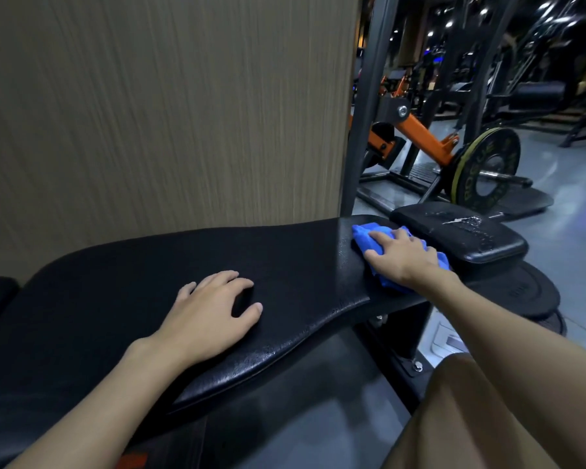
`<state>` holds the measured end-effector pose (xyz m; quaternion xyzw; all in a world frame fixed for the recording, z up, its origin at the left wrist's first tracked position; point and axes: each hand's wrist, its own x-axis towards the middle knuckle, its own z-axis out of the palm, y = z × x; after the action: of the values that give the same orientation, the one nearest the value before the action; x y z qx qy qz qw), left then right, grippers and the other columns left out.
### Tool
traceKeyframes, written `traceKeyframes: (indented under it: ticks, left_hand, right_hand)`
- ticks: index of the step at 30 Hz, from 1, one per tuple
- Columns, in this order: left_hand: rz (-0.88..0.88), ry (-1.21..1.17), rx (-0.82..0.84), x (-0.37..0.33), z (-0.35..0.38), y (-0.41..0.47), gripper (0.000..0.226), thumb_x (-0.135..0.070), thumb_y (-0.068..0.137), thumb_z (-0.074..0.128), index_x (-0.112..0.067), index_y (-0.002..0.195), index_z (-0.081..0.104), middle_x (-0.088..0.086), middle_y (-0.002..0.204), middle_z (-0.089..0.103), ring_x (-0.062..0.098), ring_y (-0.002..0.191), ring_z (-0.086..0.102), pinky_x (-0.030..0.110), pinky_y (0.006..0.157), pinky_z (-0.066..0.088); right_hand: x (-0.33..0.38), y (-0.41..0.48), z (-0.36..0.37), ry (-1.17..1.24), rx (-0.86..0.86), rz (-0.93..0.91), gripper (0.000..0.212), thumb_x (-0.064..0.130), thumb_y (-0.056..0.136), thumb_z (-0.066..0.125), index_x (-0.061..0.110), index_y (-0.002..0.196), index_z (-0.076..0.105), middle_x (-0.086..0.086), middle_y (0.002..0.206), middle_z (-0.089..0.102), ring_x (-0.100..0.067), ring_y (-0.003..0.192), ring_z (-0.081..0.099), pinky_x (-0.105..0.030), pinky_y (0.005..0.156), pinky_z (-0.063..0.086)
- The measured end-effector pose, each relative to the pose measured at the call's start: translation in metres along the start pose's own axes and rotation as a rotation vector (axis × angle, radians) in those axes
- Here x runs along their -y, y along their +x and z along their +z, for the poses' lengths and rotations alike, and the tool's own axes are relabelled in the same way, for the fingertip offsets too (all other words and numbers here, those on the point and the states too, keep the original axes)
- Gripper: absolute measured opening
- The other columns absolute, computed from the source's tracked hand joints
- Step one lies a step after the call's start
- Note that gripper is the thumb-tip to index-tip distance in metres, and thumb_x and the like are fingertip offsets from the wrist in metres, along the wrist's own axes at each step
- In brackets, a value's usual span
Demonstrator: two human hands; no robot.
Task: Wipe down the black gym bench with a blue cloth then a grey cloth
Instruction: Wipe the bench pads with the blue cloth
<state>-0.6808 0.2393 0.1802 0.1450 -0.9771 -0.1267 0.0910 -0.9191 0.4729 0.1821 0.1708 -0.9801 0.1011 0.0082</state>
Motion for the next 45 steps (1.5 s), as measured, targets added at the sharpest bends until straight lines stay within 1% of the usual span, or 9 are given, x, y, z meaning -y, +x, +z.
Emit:
traceKeyframes:
  ticks: [10,25,30,32,35,38,41,43,45]
  left_hand:
    - [-0.123,0.013,-0.042,0.056,-0.028,-0.058,0.051,-0.059,0.092,0.039,-0.035,0.136,0.048,-0.015,0.150,0.037,0.007,0.139,0.030,0.043,0.114,0.024]
    - [-0.336,0.033,-0.197,0.145,-0.059,-0.156,0.047,-0.055,0.091,0.044,-0.035,0.133,0.051,-0.018,0.143,0.041,0.005,0.135,0.034,0.041,0.110,0.025]
    - [-0.372,0.026,-0.261,0.168,-0.063,-0.183,0.048,-0.055,0.091,0.046,-0.032,0.133,0.052,-0.015,0.141,0.044,0.008,0.133,0.037,0.039,0.113,0.024]
    - [-0.391,0.043,-0.262,0.178,-0.063,-0.191,0.052,-0.061,0.088,0.042,-0.035,0.132,0.053,-0.016,0.138,0.045,0.007,0.133,0.035,0.040,0.115,0.020]
    - [-0.383,0.007,-0.265,0.189,-0.062,-0.200,0.073,-0.070,0.075,0.028,-0.032,0.132,0.053,-0.017,0.136,0.047,0.002,0.134,0.034,0.037,0.117,0.014]
    - [-0.362,-0.076,-0.274,0.202,-0.059,-0.204,0.081,-0.071,0.072,0.030,-0.023,0.132,0.055,-0.010,0.143,0.047,0.004,0.139,0.030,0.034,0.119,0.013]
    - [-0.361,-0.187,-0.307,0.207,-0.057,-0.209,0.067,-0.061,0.074,0.046,-0.019,0.125,0.057,-0.008,0.136,0.050,0.011,0.135,0.038,0.034,0.115,0.025]
    - [-0.423,-0.280,-0.356,0.204,-0.058,-0.211,0.043,-0.040,0.081,0.062,-0.023,0.118,0.050,-0.008,0.126,0.053,0.015,0.120,0.050,0.030,0.099,0.036]
    - [-0.474,-0.341,-0.411,0.203,-0.057,-0.209,0.035,-0.021,0.085,0.064,-0.024,0.112,0.042,-0.003,0.113,0.055,0.019,0.102,0.055,0.029,0.084,0.038]
  right_hand:
    - [0.103,-0.050,0.017,-0.002,0.032,-0.203,0.049,0.053,0.087,0.035,0.042,0.134,0.041,-0.008,0.148,0.035,-0.037,0.134,0.033,-0.055,0.106,0.025]
    - [0.281,-0.117,0.050,0.019,0.129,-0.561,0.048,0.052,0.087,0.037,0.042,0.134,0.040,-0.008,0.148,0.033,-0.037,0.136,0.028,-0.057,0.109,0.021]
    - [0.333,-0.143,0.058,0.030,0.165,-0.666,0.051,0.053,0.087,0.037,0.043,0.137,0.038,-0.008,0.149,0.031,-0.039,0.137,0.026,-0.058,0.109,0.021]
    - [0.352,-0.154,0.062,0.031,0.168,-0.712,0.053,0.054,0.087,0.037,0.043,0.139,0.037,-0.008,0.150,0.030,-0.039,0.137,0.026,-0.058,0.109,0.020]
    - [0.376,-0.173,0.068,0.033,0.162,-0.771,0.052,0.054,0.087,0.038,0.042,0.138,0.038,-0.008,0.150,0.030,-0.039,0.137,0.025,-0.056,0.107,0.020]
    - [0.392,-0.191,0.072,0.028,0.162,-0.825,0.054,0.055,0.088,0.039,0.042,0.140,0.038,-0.008,0.152,0.028,-0.039,0.138,0.023,-0.056,0.109,0.017]
    - [0.399,-0.205,0.072,0.039,0.172,-0.872,0.055,0.056,0.088,0.039,0.043,0.142,0.037,-0.007,0.155,0.025,-0.039,0.140,0.021,-0.058,0.111,0.014]
    - [0.397,-0.213,0.071,0.051,0.189,-0.907,0.056,0.056,0.089,0.038,0.045,0.144,0.035,-0.007,0.157,0.023,-0.039,0.141,0.019,-0.058,0.112,0.012]
    - [0.388,-0.218,0.070,0.075,0.194,-0.940,0.056,0.055,0.090,0.038,0.047,0.146,0.033,-0.005,0.159,0.021,-0.038,0.143,0.017,-0.057,0.114,0.011]
